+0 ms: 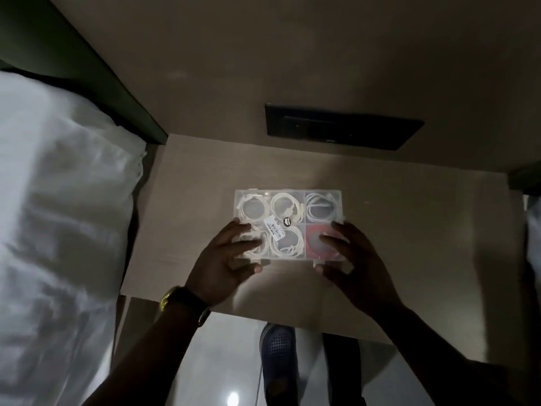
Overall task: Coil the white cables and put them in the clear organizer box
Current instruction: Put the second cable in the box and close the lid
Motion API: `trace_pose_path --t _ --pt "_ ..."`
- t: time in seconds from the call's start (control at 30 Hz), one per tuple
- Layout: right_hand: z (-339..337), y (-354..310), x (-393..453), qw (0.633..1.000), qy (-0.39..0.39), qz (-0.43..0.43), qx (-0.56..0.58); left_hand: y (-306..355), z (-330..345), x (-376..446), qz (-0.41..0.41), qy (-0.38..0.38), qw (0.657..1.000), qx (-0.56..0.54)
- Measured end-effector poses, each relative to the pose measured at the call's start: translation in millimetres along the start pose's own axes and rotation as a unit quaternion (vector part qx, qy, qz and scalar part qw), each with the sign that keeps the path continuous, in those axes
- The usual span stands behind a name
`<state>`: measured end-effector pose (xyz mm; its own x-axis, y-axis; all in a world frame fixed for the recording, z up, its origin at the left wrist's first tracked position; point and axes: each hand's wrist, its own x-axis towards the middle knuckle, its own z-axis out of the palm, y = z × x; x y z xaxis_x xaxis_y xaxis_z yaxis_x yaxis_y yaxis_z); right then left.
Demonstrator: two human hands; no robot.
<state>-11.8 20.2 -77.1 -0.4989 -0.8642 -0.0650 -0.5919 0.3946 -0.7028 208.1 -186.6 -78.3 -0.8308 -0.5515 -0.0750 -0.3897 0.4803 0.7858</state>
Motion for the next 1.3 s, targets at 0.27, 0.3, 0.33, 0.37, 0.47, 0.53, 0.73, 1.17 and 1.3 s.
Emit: trace_pose_path --t 0.27,0.3,0.33,0.37,0.47,0.53,0.73,1.17,1.3 --pt "22 18 1 0.988 0.029 -0.068 -0.138 -25 15 -5 0.120 0.043 0.986 0.109" --pt "25 20 1 0.985 0.031 -0.072 -0.154 -25 17 -6 0.120 0.051 0.985 0.110" --pt "28 22 0 0.983 0.034 -0.078 -0.166 -26 19 -7 0.120 0.060 0.985 0.109" --pt "31 26 0 0.980 0.039 -0.088 -0.176 -27 21 -8 0.123 0.068 0.984 0.109" --pt "39 38 1 0.967 0.054 -0.129 -0.213 -29 28 -8 0.133 0.088 0.980 0.121" --pt "42 42 4 0.961 0.058 -0.149 -0.224 -31 30 -6 0.131 0.096 0.979 0.121" --pt "18 42 20 0.972 0.004 -0.090 -0.215 -25 27 13 0.125 0.076 0.985 0.092" --pt "-19 55 68 0.986 0.060 -0.011 -0.153 0 24 119 0.082 0.014 0.993 0.078" --pt "-16 55 70 0.984 0.053 0.001 -0.168 5 20 124 0.064 -0.019 0.989 0.129"
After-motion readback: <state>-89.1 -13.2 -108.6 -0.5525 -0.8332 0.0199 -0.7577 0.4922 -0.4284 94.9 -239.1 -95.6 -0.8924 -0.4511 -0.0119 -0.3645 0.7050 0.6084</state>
